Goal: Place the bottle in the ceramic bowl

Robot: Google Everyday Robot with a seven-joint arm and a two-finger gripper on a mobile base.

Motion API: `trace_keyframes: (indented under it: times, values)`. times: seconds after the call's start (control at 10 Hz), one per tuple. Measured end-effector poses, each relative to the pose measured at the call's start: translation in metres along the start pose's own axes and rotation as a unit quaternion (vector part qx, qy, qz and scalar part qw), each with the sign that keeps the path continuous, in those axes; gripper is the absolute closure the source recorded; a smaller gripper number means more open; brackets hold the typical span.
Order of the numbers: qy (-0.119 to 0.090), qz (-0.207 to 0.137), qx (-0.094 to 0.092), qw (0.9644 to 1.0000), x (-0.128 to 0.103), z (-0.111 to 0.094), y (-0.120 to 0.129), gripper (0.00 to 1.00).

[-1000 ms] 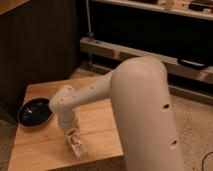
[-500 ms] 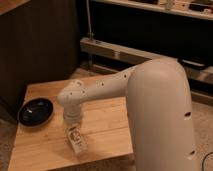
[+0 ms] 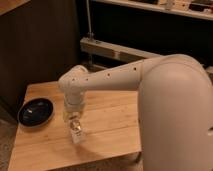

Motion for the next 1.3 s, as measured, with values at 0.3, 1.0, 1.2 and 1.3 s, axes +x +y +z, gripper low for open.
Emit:
trace_keyframes:
  times: [0.3,1.0,1.2,1.3]
  values:
    - [-0.026,0.025,-0.102,0.9942,-0.033,-0.026,-0.026,1.0]
    - [-0.001,-0.016,-0.177,0.984,-0.109,-0.019,0.053,1.0]
    - [0.006,-0.036,-0.212,0.9766,-0.131,-0.009,0.079,1.0]
    - [0.009,-0.042,-0.235,0.9711,-0.142,-0.002,0.085,1.0]
